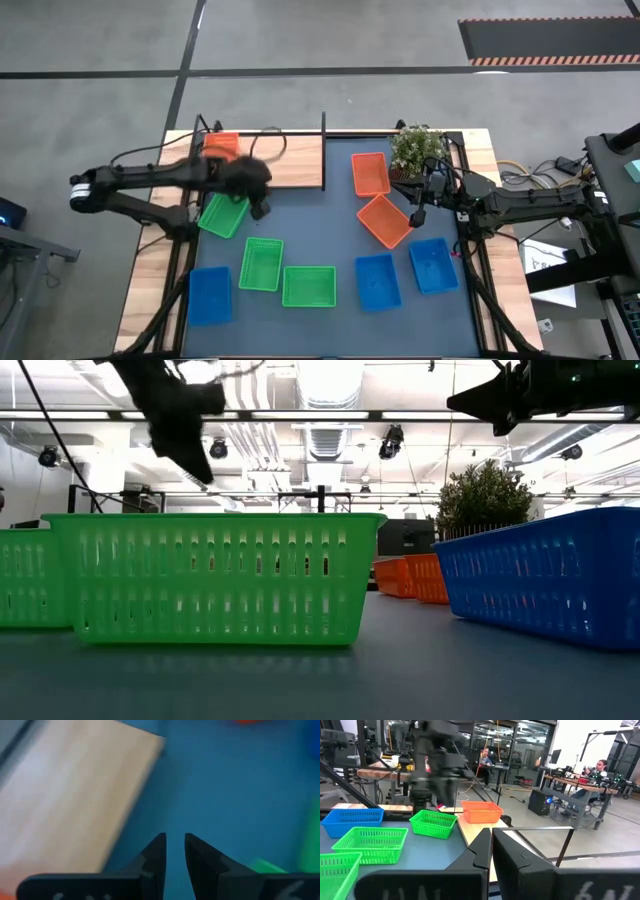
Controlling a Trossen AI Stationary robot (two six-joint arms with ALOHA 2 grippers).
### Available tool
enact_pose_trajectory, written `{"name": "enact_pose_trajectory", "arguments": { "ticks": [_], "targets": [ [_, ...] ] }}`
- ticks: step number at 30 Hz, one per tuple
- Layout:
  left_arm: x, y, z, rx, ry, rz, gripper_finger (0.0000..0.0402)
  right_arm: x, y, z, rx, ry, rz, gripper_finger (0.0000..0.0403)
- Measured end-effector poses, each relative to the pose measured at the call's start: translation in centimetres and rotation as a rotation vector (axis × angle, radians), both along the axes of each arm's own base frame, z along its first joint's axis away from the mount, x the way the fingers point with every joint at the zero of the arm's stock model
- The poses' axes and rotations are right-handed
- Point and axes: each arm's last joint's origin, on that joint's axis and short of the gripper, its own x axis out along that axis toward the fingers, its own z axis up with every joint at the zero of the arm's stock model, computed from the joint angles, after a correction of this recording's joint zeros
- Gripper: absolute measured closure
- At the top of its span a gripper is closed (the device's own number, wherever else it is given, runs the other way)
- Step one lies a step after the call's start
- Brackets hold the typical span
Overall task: Stack baskets on shelf by color
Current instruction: Put the top green bin on the shelf
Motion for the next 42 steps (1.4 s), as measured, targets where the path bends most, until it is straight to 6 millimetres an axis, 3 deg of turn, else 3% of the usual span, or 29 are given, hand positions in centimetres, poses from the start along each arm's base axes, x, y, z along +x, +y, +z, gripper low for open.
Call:
{"name": "enact_pose_trajectory", "arguments": {
  "ticks": [5,10,16,27,42],
  "targets": [
    [-1.0,-4.3,-0.4,-0.032,0.1,-0.167,0.0348,0.0,0.0,0.0,-0.004,-0.002,0.0,0.0394],
    [-3.8,-6.6,-1.7,-0.043,0.411,-0.246,0.0348,0.0,0.0,0.1,0.001,-0.007,0.0,0.0394],
    [-5.3,-6.7,-3.0,-0.058,0.601,-0.233,0.0328,0.0,0.0,0.1,0.031,-0.015,0.001,0.0394],
    [-6.2,-6.6,-6.5,-0.046,0.732,-0.3,0.0223,0.0,0.0,0.0,0.036,-0.008,0.004,0.0394],
    [-5.5,-6.7,-10.4,-0.016,0.862,-0.328,0.022,0.0,0.0,0.0,0.035,-0.004,0.004,0.0394]
  ]
}}
